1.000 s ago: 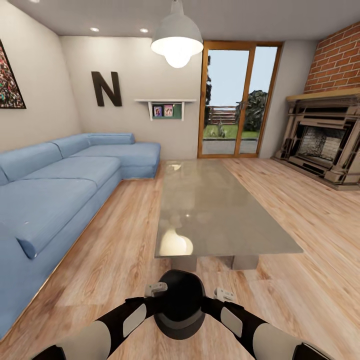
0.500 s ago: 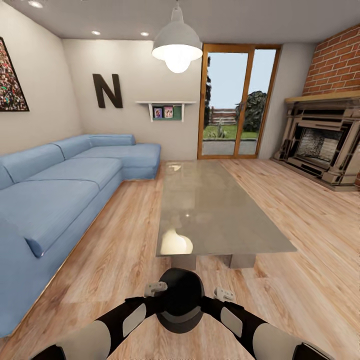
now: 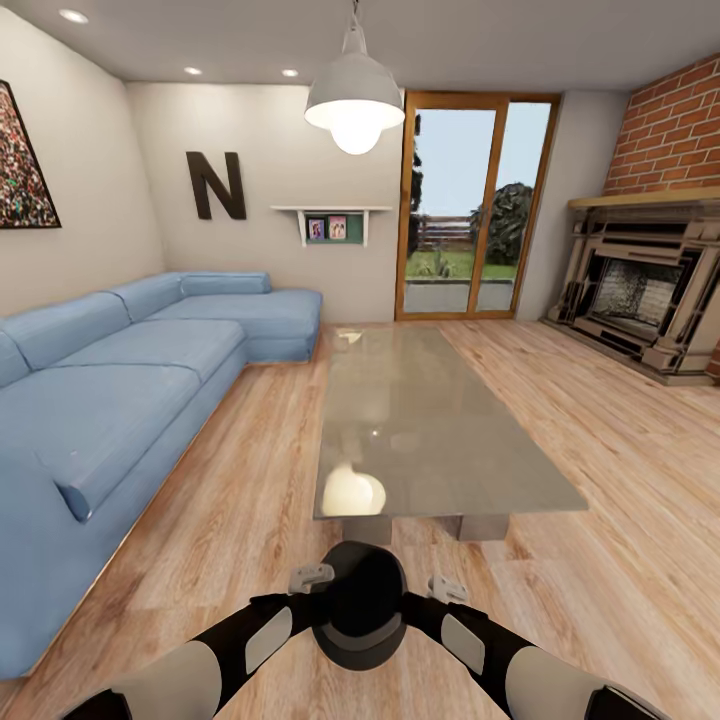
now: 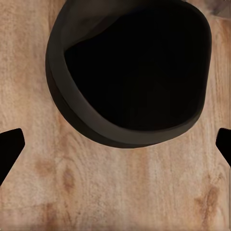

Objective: Place each of the two pumpkins and all three candles from the living room inside a cabinet in the living room (use any cabinet), then make sure every cabinet is closed, and position the cauldron so it is next to a table in the living room.

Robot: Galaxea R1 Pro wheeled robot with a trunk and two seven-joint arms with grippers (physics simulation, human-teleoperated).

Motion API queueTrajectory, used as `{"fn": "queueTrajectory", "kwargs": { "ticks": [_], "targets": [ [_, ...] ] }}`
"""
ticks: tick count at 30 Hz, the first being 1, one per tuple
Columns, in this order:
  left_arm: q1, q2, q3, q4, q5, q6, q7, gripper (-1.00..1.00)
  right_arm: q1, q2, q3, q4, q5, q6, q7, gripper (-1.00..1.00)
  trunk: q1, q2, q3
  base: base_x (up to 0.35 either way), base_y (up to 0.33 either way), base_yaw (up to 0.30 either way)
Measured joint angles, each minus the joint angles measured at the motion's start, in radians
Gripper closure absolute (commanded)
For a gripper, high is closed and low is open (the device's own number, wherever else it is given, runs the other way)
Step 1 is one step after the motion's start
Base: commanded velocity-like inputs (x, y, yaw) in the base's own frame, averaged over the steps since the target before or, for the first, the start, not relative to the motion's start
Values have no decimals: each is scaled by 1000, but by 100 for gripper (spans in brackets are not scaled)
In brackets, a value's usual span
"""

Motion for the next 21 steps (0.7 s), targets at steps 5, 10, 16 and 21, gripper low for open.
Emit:
{"fn": "queueTrajectory", "kwargs": {
  "ticks": [5, 10, 16, 21],
  "targets": [
    [0, 0, 0, 0, 1, 0, 0, -100, 0, 0, 0, 0, 0, 0, 0, -100, -19, 35, 16, -6, 0, 0],
    [0, 0, 0, 0, 1, 0, 0, -100, 0, 0, 0, 0, 0, 0, 2, -100, -38, 70, 31, -171, 23, 0],
    [0, 0, 0, 0, 0, 0, 0, -100, 0, 0, 0, 0, 1, 1, 2, -100, -61, 112, 50, -33, 5, 0],
    [0, 0, 0, 0, 1, 0, 0, -100, 0, 0, -1, 0, 1, 1, 0, -100, -80, 147, 66, -66, 0, 0]
  ]
}}
